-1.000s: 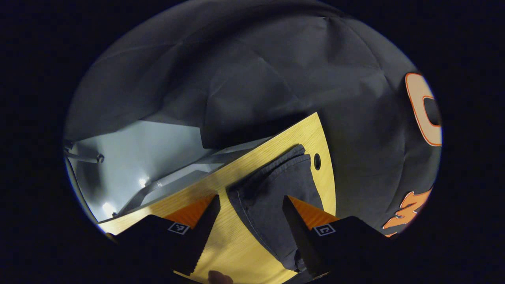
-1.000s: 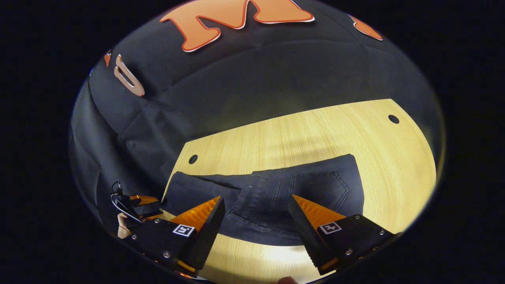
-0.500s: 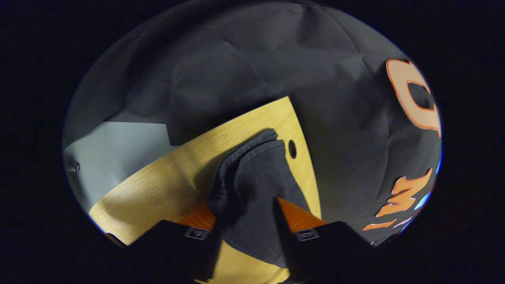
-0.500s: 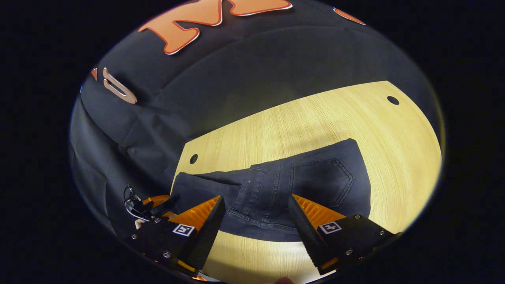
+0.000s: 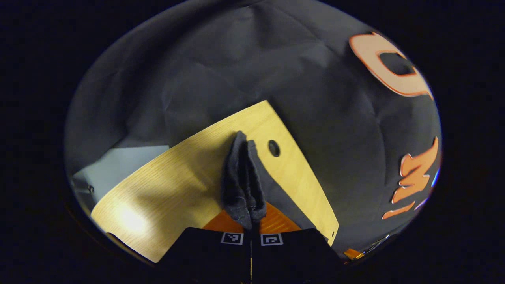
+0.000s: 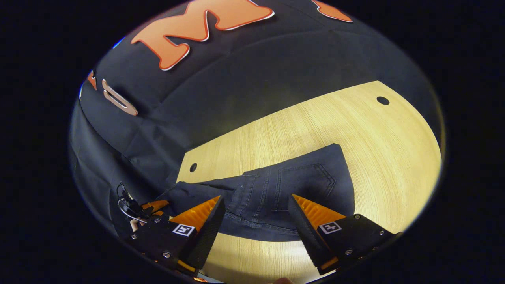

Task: Grasp the waist and the cuffs of the jeans and fold them to make the two legs overlap; first hold the waist and fold one-third of the jeans toward the cuffs, then hold the cuffs and fold the remaining one-third in the same direction to finish folding.

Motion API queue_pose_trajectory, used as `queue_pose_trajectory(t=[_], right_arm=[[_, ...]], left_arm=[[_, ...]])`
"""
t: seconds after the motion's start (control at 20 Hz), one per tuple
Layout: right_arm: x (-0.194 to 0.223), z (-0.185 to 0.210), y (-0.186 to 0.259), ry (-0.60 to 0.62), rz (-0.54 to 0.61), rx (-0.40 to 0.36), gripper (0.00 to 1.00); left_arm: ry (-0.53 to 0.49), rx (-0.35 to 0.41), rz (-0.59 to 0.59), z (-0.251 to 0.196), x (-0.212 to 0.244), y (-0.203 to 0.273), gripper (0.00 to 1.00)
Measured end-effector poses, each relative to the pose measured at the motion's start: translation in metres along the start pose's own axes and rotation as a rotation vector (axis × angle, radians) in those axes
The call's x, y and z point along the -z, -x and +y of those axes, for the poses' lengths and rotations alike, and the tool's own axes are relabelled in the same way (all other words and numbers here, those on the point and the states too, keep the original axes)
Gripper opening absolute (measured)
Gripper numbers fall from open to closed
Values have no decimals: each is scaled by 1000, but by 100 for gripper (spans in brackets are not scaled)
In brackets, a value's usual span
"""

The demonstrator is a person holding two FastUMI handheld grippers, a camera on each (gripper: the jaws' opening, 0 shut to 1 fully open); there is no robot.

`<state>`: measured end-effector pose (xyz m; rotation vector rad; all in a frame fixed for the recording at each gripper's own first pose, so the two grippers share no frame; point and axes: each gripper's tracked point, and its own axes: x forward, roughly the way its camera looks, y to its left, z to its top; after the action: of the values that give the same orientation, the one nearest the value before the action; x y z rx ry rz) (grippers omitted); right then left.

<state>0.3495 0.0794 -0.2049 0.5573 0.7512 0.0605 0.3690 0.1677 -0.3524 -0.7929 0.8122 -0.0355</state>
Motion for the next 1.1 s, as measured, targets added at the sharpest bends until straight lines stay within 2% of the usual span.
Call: queue_pose_trajectory(t=[0.15,0.3,0.45,0.65,0.9,1.0,1.1], right_arm=[[-11,-8,18,2,-37,-25,99],[-23,-18,43,-22,-70,-68,98],[-35,-42,72,-49,-105,-92,98],[-45,-89,112,-111,-157,-106,98],[-45,-159,152,-161,-199,-59,98],[-45,-179,164,-176,-207,-45,98],[-41,-197,172,-193,-204,-32,98]], left_arm=[[-134,62,-57,-68,4,40,1],[-214,139,-75,-143,22,79,2],[-319,186,-66,-214,66,91,1],[-369,248,-11,-295,136,91,1],[-448,273,133,-363,254,41,1],[-489,261,210,-385,310,11,1],[-545,213,292,-388,361,-16,2]])
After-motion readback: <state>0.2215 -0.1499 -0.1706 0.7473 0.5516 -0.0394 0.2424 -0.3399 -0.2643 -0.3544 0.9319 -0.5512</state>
